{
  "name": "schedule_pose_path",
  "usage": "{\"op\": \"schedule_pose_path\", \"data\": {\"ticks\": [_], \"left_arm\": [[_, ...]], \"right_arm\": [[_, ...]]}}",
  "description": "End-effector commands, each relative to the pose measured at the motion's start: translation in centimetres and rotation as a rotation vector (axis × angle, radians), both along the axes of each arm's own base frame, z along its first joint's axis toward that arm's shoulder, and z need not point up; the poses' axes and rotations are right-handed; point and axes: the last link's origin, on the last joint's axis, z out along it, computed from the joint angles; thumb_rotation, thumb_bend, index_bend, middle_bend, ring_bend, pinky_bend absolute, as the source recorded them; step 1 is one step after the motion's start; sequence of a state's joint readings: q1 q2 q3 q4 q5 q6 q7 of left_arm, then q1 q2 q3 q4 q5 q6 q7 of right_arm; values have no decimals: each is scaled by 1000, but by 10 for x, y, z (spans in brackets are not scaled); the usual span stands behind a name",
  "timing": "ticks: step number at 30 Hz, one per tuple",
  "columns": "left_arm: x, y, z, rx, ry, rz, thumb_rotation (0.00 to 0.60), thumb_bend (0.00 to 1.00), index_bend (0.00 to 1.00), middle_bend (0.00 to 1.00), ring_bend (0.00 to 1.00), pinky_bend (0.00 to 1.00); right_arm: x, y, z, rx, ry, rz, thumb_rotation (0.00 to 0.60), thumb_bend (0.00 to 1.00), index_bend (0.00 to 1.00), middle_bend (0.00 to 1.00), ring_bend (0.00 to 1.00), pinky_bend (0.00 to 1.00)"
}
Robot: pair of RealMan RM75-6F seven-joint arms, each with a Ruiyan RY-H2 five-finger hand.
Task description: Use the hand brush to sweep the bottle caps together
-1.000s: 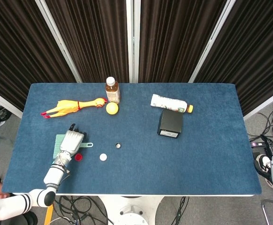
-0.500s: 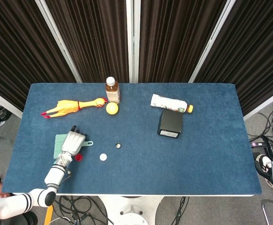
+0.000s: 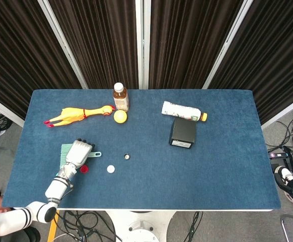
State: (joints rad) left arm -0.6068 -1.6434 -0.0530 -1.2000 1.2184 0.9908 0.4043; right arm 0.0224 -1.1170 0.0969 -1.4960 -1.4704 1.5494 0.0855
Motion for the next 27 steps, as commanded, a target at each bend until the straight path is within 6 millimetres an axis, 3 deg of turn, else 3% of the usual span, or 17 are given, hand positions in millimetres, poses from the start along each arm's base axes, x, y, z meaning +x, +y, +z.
{"op": "schedule_pose_path", "data": {"ticks": [1,11,14,20,23,27], "left_arm": [[-10,5,24,31,-88,-47,600,406,551,589,438,449],[-25,-1,78,72,-285,-92,600,412,552,589,438,451],[-28,-10,86,80,-322,-96,600,415,552,590,438,433],[-27,-33,82,49,-451,-87,600,415,551,590,438,425],[-24,-43,74,60,-530,-66,600,414,545,587,438,361],[-21,-53,62,69,-617,-36,600,410,544,586,438,355]], "right_arm": [[0,1,0,0,0,0,600,235,94,201,45,153],[3,1,3,-10,3,11,600,235,94,203,45,153],[5,0,5,-13,3,16,600,235,94,207,45,153],[10,-5,13,-21,18,35,600,235,94,208,45,153],[11,-8,15,-21,19,39,600,235,94,208,45,153],[13,-9,14,-19,15,46,600,234,94,207,45,153]]}}
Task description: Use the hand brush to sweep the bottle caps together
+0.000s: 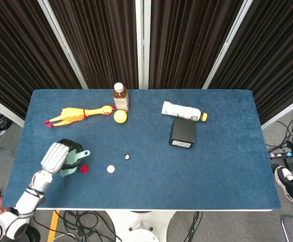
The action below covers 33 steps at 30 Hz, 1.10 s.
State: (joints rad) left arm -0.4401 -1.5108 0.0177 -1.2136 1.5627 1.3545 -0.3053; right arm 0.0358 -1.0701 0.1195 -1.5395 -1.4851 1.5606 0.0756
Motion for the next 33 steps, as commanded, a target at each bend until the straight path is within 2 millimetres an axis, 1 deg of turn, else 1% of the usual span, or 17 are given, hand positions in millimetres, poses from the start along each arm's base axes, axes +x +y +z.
{"op": "schedule_pose_path", "data": {"ticks": [1,6,11,17,23,33], "left_arm": [[1,-9,-10,-5,-61,21,600,409,544,586,438,355],[-2,-16,-22,-16,-95,38,600,409,544,586,438,356],[-9,-16,-27,-1,-53,35,600,407,544,586,439,356],[-8,-17,-37,2,-81,36,600,407,544,586,438,356],[4,-14,-55,-19,-121,31,600,408,544,586,438,358],[41,-3,-80,-39,-160,-10,600,409,544,586,438,358]], "right_arm": [[0,0,0,1,-1,1,600,234,94,207,45,153],[0,2,1,-5,-3,-2,600,234,94,208,45,153],[2,4,1,-5,-4,-2,600,235,94,208,45,153],[3,4,0,-3,-4,-3,600,234,94,209,45,153],[3,3,-1,2,-3,-5,600,235,94,210,45,153],[1,3,-1,6,-7,-11,600,234,94,216,45,153]]}}
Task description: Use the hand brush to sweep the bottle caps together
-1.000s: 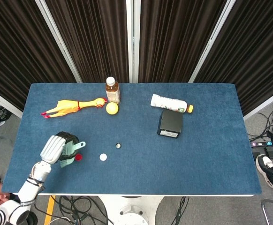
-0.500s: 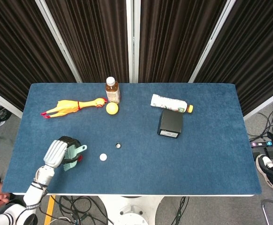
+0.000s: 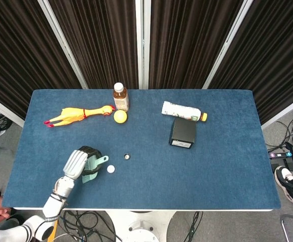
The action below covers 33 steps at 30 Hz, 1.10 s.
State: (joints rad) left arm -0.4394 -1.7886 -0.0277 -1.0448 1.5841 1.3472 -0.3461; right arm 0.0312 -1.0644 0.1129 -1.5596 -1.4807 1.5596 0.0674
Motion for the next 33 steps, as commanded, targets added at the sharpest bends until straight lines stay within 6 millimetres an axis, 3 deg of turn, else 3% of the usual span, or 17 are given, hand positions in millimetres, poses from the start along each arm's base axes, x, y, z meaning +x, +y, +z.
{"op": "schedule_pose_path", "data": {"ticks": [1,19,28,33], "left_arm": [[12,4,-7,-8,-17,-8,600,409,544,586,438,358],[81,13,-33,-72,-108,-56,600,410,544,586,438,356],[77,8,-15,3,-129,25,600,425,544,585,438,340],[78,-2,-20,-2,-131,85,600,435,544,585,438,334]], "right_arm": [[0,0,0,0,0,0,600,234,94,216,45,153],[-7,3,3,-13,-16,-6,600,235,94,219,45,153],[-6,-1,4,-4,-20,15,600,235,94,224,45,153],[-8,-2,3,1,-26,18,600,235,94,225,45,153]]}}
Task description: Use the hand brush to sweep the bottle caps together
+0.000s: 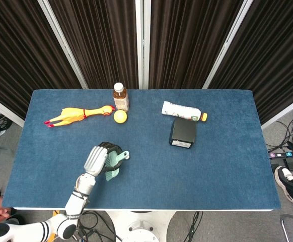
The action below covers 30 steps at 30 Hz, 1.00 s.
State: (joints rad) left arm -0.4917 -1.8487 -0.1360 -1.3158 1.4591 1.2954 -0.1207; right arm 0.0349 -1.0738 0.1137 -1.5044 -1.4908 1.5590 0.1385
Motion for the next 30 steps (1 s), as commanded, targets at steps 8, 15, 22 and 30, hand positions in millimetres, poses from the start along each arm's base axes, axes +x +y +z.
{"op": "schedule_pose_path", "data": {"ticks": [8,15,22,30], "left_arm": [[9,0,-23,0,21,96,600,436,543,584,438,339],[23,14,-35,11,14,105,600,441,542,584,438,340],[45,35,-44,24,-28,127,600,440,541,584,438,344],[66,52,-53,21,-48,136,600,440,541,584,438,344]], "right_arm": [[-3,3,5,1,3,-5,600,234,94,226,45,153],[-7,7,7,-5,1,-20,600,235,94,228,45,153],[-9,6,8,-6,0,-26,600,235,94,230,45,153],[-10,8,9,-10,2,-36,600,235,94,231,45,153]]}}
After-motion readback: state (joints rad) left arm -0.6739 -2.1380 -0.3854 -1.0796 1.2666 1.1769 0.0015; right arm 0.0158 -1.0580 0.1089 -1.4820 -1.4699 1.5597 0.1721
